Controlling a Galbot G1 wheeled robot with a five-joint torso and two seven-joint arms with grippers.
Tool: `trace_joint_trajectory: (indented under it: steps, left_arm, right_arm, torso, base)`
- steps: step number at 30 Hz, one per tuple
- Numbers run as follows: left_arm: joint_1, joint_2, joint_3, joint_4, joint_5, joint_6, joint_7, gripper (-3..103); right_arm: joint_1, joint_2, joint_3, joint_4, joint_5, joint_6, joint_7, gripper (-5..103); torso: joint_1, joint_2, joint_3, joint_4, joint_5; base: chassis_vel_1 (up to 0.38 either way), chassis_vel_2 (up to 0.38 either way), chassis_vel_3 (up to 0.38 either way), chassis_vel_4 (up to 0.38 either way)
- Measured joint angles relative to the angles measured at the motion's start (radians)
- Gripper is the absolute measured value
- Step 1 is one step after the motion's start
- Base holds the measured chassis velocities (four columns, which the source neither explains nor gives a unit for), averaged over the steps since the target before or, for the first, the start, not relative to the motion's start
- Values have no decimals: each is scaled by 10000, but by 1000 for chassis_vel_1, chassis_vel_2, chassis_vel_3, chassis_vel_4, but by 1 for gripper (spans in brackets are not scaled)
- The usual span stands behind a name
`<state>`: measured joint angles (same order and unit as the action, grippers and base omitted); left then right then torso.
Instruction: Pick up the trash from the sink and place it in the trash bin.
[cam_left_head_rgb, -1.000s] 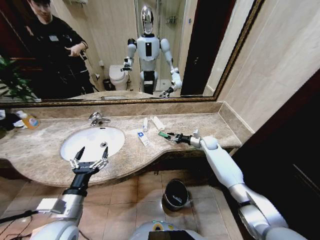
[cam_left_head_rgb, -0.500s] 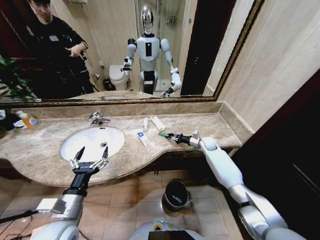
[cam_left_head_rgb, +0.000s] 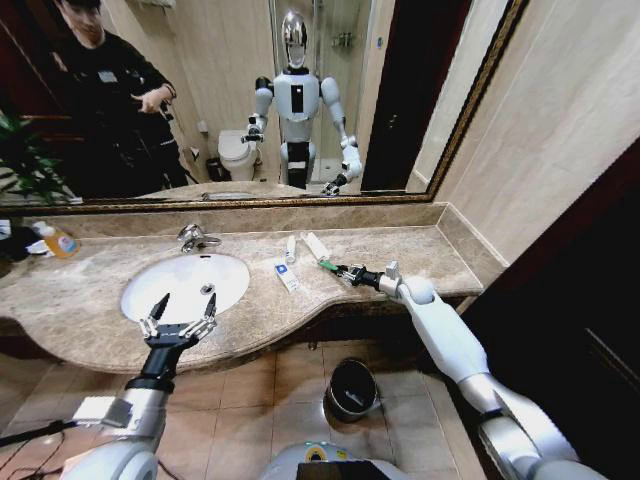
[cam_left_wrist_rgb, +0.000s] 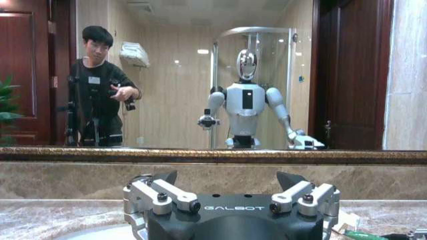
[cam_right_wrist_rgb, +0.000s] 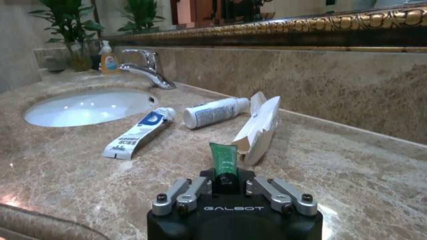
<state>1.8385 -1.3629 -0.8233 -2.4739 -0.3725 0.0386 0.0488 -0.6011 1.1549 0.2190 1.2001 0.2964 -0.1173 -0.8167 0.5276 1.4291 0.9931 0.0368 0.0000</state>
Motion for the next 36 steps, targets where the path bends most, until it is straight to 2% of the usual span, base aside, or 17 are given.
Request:
trace_joint_trajectory:
  steps: [15,25,28,36]
  left_arm:
    - [0,0,0,0,0,1,0,100]
    - [0,0,0,0,0,0,0,100]
    - [0,0,0,0,0,0,0,100]
    - [1,0,0,0,0,0,2,100]
  right_arm:
    - [-314,-187,280,344,105,-6,5,21]
    - [-1018,-471,717,915,606,145,121,21]
    - [-1620,-561,948,1253,813,475,529,21]
    - [-2903,-632,1348,2259,1445,741,1670,21]
  torso:
    - [0,-1,0,0,0]
    - [0,-1,0,0,1]
    - [0,-1,0,0,1]
    - [0,-1,0,-1,2]
  base:
    - [0,0,0,0]
    - [0,0,0,0]
    - [0,0,0,0]
    - [0,0,0,0]
